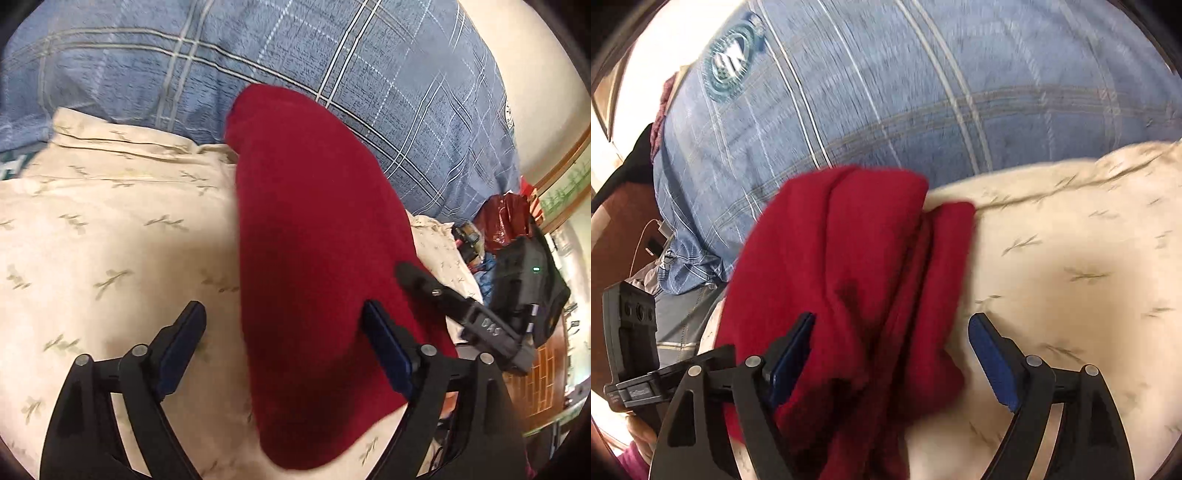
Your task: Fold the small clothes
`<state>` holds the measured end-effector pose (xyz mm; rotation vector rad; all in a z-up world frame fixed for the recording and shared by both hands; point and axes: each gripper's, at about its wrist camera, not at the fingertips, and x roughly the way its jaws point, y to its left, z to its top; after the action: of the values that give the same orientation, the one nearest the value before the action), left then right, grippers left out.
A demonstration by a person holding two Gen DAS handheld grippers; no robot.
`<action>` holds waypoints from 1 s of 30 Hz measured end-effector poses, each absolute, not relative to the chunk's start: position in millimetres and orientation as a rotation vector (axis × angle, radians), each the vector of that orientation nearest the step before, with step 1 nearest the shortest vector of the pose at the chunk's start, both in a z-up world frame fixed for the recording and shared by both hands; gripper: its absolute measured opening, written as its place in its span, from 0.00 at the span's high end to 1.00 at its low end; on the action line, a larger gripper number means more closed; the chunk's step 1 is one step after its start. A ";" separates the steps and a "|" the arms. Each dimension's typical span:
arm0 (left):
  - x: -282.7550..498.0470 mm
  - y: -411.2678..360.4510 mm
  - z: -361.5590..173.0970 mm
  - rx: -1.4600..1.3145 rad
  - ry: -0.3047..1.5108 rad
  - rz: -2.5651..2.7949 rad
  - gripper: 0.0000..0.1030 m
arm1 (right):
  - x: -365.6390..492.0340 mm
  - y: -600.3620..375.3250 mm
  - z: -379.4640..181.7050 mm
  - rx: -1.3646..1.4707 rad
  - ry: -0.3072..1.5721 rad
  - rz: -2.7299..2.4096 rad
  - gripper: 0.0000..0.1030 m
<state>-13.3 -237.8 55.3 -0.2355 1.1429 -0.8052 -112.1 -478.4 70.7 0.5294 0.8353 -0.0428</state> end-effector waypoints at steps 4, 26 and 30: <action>-8.6 -249.8 49.7 -0.233 1.133 -0.824 0.07 | -97.7 -471.5 62.7 0.555 0.821 -0.007 0.40; -117.0 -154.9 105.8 0.001 1.052 -0.719 0.36 | -185.3 -377.3 131.8 0.434 0.843 0.005 0.44; -99.6 -154.2 111.2 -0.006 0.991 -0.604 0.35 | -161.7 -343.4 142.9 0.308 0.817 0.032 0.49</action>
<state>-99.6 -154.2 111.2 -0.0062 0.9913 -0.6039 -161.7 -343.4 142.9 0.3085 0.8170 0.0324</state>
